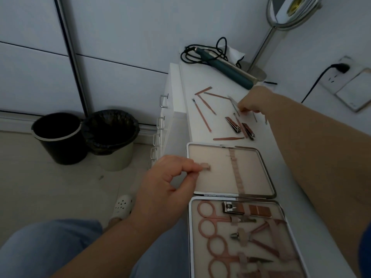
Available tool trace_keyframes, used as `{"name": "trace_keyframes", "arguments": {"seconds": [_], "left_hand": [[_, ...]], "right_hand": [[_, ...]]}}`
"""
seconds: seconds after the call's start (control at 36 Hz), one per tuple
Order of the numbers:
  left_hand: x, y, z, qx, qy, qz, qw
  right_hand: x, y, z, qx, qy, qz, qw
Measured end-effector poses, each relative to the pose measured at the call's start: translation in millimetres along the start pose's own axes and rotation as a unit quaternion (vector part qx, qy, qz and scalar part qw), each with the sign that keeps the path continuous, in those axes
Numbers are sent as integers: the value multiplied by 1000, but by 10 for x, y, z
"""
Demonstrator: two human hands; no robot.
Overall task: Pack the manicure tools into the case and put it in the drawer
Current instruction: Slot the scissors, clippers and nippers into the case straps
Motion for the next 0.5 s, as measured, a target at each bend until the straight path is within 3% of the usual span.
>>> {"name": "trace_keyframes", "arguments": {"seconds": [0.22,0.28,0.36,0.5], "left_hand": [[-15,41,7,-40,4,0,999],[-20,30,5,-32,-3,22,999],[-38,13,-8,-31,-21,37,999],[-84,24,16,-59,-67,51,995]], "right_hand": [[115,99,19,-26,58,11,998],[190,169,15,-122,52,-11,991],[430,150,-18,-303,32,-24,952],[1093,-142,-142,-469,8,43,882]]}}
Point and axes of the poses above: each hand's wrist, its own x-axis away from the middle knuckle, its own z-axis out of the back of the hand, y = z × x, the point moved 6 cm from there along -x, towards the middle knuckle, and after that the axes turned 11 degrees about -x, right-handed, at the moved point
